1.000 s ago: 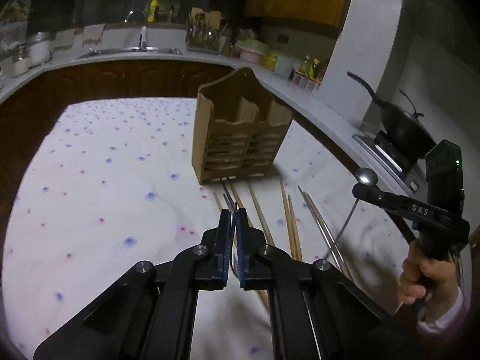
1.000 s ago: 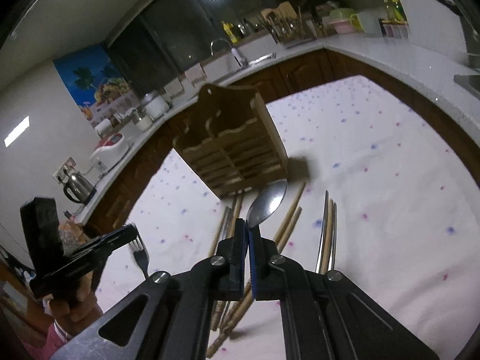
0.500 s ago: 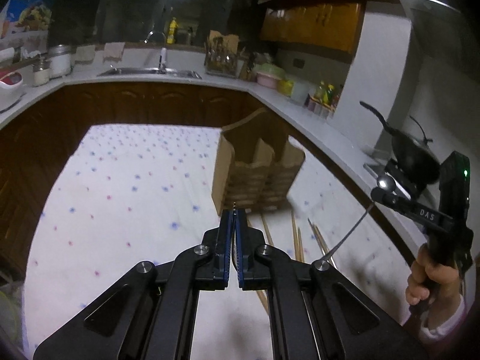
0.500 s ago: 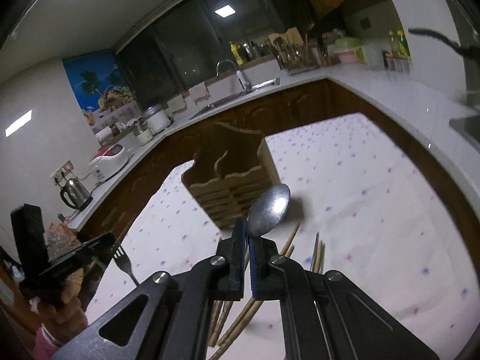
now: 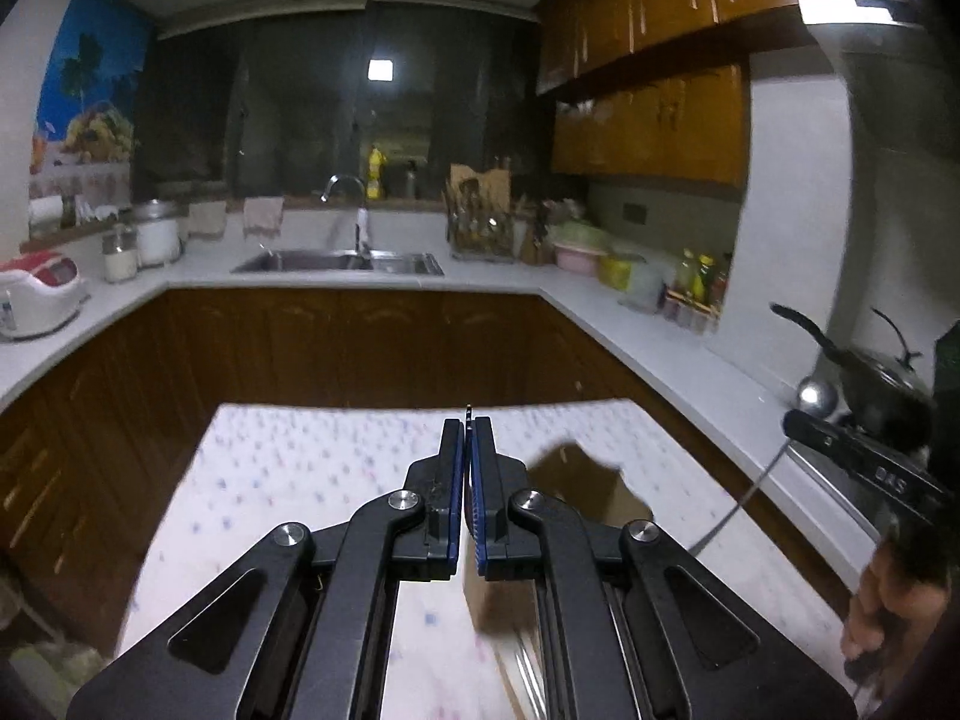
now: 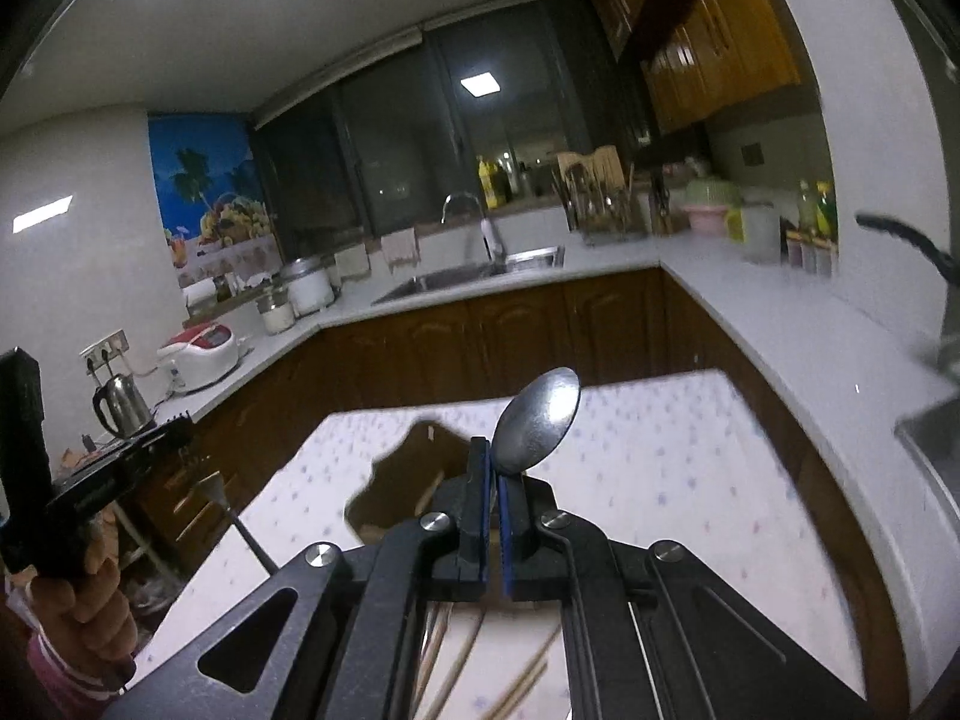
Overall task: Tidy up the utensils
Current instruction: 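Lift the fork and spoon and carry both toward the wooden caddy, then lower the fork and spoon into the caddy and open both tools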
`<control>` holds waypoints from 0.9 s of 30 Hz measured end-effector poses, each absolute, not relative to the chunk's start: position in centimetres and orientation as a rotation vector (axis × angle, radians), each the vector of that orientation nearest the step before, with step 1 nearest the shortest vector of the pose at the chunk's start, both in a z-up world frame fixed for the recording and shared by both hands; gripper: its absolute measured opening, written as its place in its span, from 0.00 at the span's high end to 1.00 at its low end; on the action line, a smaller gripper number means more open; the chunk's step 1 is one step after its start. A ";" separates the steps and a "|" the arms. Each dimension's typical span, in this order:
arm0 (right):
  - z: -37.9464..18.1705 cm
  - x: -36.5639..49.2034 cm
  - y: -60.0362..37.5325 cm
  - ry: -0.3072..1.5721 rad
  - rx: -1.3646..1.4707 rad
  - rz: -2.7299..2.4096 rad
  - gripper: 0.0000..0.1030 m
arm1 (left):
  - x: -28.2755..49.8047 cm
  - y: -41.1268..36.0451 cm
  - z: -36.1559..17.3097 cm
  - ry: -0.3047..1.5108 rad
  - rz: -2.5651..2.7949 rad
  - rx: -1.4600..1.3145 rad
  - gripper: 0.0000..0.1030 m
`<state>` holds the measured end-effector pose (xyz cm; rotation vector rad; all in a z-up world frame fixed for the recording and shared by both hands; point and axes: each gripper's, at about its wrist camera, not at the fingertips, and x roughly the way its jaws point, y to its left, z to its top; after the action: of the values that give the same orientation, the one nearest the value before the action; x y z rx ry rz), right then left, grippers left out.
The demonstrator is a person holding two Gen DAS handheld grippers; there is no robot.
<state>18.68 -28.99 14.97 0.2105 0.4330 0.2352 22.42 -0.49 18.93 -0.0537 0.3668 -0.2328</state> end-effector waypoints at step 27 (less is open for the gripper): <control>5.4 29.8 -25.9 0.627 0.118 0.285 0.97 | 31.4 -6.0 10.0 0.509 -0.155 0.046 0.97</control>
<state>29.81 -25.91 5.38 0.1178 0.6269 0.2853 31.37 -5.98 9.96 0.0464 0.5089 -0.1552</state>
